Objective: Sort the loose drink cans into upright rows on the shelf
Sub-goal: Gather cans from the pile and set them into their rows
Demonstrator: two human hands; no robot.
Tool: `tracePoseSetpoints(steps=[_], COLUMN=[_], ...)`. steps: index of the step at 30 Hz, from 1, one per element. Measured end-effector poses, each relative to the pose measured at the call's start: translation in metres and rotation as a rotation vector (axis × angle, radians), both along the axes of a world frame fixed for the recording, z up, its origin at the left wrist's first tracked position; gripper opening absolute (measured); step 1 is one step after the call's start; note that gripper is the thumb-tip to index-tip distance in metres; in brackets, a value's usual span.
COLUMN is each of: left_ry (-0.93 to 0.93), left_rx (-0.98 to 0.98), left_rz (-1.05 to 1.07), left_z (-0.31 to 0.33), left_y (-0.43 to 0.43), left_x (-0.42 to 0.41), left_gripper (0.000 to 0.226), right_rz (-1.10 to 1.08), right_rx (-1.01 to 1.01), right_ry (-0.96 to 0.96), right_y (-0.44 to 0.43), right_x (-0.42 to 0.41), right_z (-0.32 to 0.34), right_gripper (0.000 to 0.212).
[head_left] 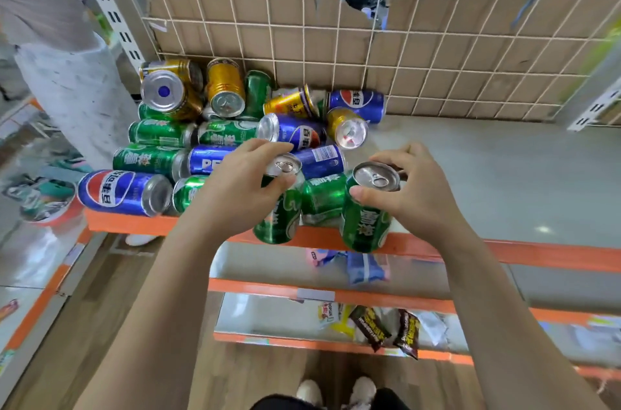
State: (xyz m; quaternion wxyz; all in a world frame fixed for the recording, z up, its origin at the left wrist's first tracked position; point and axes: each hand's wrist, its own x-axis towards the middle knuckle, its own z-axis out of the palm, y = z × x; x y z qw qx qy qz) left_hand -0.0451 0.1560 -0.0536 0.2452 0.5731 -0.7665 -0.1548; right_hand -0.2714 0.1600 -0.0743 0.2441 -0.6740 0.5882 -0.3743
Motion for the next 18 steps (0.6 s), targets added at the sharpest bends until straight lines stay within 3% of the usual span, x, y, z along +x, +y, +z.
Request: tracePoseSetpoints(steps=[11, 18], left_ry=[-0.082, -0.004], left_rx=[-0.063, -0.139], left_rz=[0.003, -0.071], left_z=[0.020, 0.027], left_y=[0.024, 0.053], left_x=[-0.063, -0.166], left_gripper=[0.041, 0.036], right_rz=[-0.039, -0.049], right_rx=[-0.043, -0.026], right_ry=[0.001, 0.013], right_y=[0.032, 0.072], right_x=[-0.069, -0.170], right_z=[-0.001, 0.001], right_gripper=[0.053, 0.052])
